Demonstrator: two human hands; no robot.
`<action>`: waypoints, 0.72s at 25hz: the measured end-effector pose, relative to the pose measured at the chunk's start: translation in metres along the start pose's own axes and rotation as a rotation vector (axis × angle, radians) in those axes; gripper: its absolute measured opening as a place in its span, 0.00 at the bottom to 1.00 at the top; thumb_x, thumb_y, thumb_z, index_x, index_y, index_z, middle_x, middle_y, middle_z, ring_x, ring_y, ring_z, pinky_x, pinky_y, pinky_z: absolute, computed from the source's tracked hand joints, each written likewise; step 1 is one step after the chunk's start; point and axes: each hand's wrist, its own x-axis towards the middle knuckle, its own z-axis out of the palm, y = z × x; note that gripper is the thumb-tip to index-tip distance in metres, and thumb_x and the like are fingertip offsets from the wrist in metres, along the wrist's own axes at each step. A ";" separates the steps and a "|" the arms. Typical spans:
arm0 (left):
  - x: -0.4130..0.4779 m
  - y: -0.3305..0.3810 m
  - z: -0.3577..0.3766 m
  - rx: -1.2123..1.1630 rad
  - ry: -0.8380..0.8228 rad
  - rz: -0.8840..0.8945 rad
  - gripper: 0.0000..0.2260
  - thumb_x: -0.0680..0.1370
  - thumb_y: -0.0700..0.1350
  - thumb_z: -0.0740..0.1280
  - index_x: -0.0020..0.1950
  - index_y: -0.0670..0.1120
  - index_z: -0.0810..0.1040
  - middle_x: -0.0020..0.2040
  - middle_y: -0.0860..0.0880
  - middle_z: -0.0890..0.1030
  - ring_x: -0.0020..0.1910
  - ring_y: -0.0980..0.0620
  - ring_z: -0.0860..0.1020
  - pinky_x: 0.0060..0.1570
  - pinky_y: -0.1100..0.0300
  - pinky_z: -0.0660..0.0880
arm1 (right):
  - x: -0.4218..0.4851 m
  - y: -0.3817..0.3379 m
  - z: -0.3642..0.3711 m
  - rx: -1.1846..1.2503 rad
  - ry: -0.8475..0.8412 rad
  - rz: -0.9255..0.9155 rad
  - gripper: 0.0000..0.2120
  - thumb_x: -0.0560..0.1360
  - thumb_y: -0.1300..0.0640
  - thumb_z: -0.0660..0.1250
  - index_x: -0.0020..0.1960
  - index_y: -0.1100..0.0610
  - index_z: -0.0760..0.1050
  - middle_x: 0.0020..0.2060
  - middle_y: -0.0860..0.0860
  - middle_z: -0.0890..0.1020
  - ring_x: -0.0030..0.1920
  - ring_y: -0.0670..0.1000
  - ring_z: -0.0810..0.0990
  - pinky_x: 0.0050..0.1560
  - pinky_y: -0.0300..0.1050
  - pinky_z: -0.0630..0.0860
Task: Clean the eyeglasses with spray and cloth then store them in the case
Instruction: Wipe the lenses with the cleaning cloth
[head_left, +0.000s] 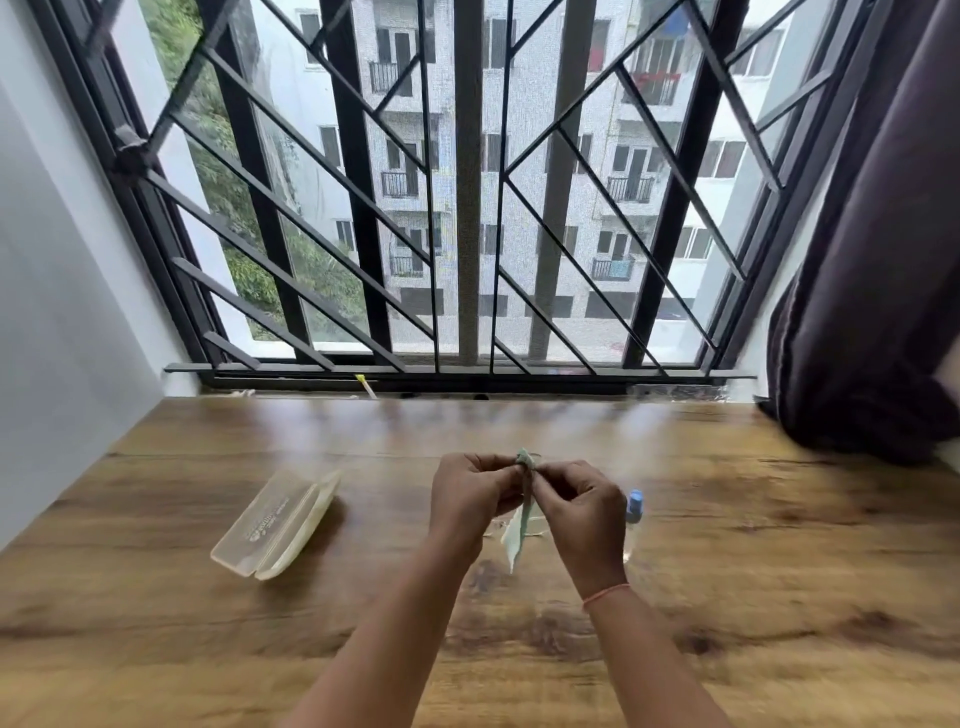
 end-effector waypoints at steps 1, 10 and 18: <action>0.000 0.000 -0.002 -0.001 0.022 0.004 0.04 0.72 0.31 0.68 0.40 0.37 0.82 0.36 0.38 0.82 0.35 0.45 0.81 0.42 0.55 0.80 | 0.000 0.001 0.000 0.033 -0.034 0.038 0.08 0.67 0.66 0.74 0.38 0.54 0.83 0.34 0.48 0.83 0.38 0.48 0.83 0.45 0.50 0.80; -0.001 0.004 -0.009 0.265 0.093 0.176 0.09 0.67 0.34 0.73 0.32 0.48 0.84 0.31 0.45 0.83 0.33 0.49 0.80 0.38 0.53 0.79 | 0.007 -0.002 0.002 0.335 -0.124 0.291 0.10 0.69 0.65 0.72 0.34 0.52 0.83 0.31 0.55 0.84 0.34 0.56 0.84 0.37 0.50 0.82; 0.004 0.013 -0.024 0.095 0.171 0.208 0.10 0.76 0.33 0.64 0.37 0.43 0.78 0.33 0.46 0.80 0.33 0.51 0.79 0.33 0.61 0.78 | 0.021 -0.001 -0.016 0.789 -0.217 0.717 0.09 0.74 0.64 0.63 0.36 0.61 0.75 0.30 0.54 0.81 0.31 0.53 0.79 0.32 0.41 0.77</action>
